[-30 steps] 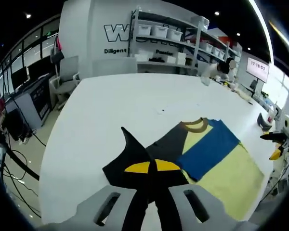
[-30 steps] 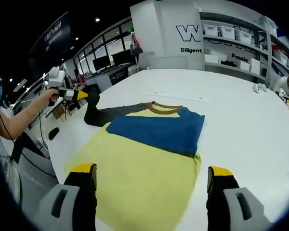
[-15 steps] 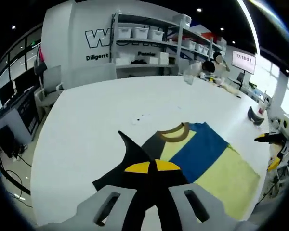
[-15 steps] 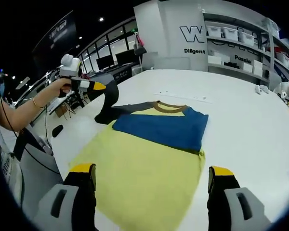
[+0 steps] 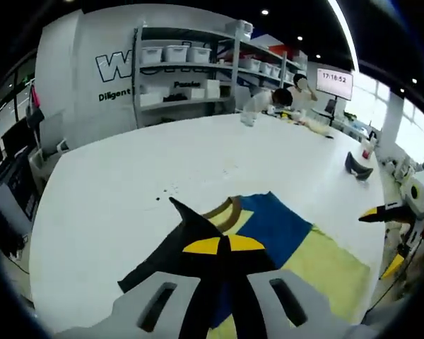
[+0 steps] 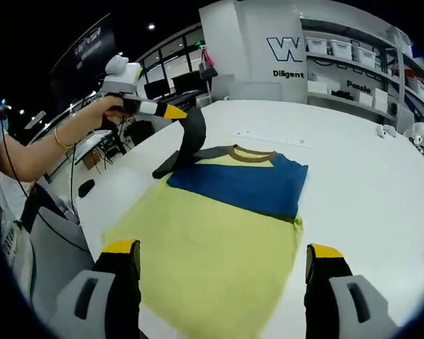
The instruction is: Fold the garment on the visible template until the final outline fits inside the template.
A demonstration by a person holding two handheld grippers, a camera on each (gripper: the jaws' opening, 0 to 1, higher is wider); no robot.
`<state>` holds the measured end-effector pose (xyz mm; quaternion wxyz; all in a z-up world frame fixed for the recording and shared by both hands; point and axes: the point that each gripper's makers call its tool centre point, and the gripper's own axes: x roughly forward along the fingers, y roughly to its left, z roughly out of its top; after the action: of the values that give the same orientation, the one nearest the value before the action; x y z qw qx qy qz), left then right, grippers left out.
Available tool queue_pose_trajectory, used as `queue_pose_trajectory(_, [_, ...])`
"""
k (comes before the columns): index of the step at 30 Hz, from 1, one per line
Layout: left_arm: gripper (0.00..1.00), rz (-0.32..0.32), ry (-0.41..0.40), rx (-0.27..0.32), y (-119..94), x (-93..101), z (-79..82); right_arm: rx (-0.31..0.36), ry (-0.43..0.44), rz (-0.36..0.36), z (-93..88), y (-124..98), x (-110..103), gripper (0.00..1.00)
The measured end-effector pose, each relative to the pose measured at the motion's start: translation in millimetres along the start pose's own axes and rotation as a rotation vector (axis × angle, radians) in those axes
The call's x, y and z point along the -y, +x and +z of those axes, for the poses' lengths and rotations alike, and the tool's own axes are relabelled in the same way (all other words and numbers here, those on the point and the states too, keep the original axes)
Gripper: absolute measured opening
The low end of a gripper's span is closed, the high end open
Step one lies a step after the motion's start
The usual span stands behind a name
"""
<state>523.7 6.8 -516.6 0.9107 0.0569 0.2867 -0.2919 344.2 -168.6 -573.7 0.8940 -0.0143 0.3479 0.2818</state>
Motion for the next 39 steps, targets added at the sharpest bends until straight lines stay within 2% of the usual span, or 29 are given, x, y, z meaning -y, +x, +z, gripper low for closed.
queue_pose_trajectory(10, [0.05, -0.059, 0.060, -0.028, 32, 38.8, 9.7, 0.012, 0.009, -0.002, -1.5, -3, 3, 0.96])
queue_pose_trajectory(18, [0.05, -0.095, 0.110, -0.018, 53, 67.7, 24.2, 0.014, 0.020, -0.012, -5.5, -5, 11, 0.96])
queue_pose_trajectory(22, [0.05, -0.126, 0.115, 0.009, 59, 84.5, 32.4, 0.009, 0.029, -0.018, -7.9, -5, 12, 0.96])
queue_pose_trajectory(29, [0.05, -0.136, 0.118, -0.015, 68, 96.5, 21.2, -0.001, 0.027, -0.023, -11.6, -5, 14, 0.96])
queue_pose_trajectory(33, [0.05, -0.146, 0.134, 0.006, 71, 108.6, 22.2, -0.005, 0.031, -0.030, -13.5, -5, 17, 0.96])
queue_pose_trajectory(39, [0.05, -0.174, 0.079, 0.024, 81, 119.2, 23.7, 0.000, 0.035, -0.031, -14.2, -6, 18, 0.96])
